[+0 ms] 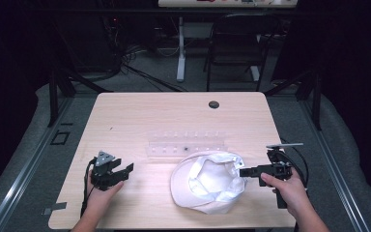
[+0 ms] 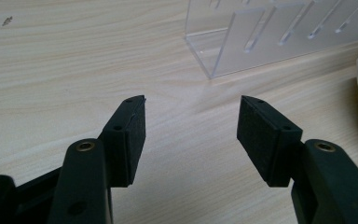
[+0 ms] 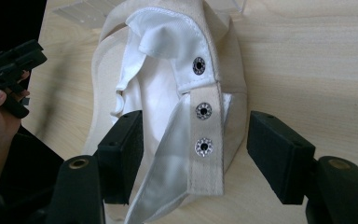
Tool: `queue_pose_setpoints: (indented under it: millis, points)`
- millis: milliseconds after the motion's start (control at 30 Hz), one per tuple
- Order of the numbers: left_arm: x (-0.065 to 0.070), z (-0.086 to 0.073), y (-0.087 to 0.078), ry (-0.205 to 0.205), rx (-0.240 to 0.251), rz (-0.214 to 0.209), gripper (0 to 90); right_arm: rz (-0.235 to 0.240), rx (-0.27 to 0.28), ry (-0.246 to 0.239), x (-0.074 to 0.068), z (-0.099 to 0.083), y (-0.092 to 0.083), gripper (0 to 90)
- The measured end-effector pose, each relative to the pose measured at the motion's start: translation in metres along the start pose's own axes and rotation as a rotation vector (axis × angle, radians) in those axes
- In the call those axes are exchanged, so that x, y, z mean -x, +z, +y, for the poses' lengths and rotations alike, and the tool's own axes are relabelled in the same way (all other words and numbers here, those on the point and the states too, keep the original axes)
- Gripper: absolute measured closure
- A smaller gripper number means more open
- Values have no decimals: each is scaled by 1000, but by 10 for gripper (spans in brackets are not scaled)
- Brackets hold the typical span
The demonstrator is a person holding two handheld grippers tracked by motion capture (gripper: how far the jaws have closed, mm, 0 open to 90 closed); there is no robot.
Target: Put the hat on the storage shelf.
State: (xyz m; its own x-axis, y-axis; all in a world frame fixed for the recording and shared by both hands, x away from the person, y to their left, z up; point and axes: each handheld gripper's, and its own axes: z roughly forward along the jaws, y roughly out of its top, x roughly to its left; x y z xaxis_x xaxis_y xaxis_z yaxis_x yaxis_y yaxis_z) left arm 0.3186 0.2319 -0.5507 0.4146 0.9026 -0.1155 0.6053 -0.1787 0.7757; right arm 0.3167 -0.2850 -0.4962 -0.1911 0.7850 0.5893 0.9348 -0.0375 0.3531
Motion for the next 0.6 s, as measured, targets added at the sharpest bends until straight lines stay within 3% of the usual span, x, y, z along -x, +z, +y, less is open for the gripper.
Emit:
queue_pose_setpoints:
  millis: [500, 600]
  points:
    - [0, 0, 0, 2, -2, -1, 425, 6, -76, 13, 0, 13, 40, 372]
    - [-1, 0, 0, 3, -1, 0, 425, 15, -82, 15, -3, 13, 41, 376]
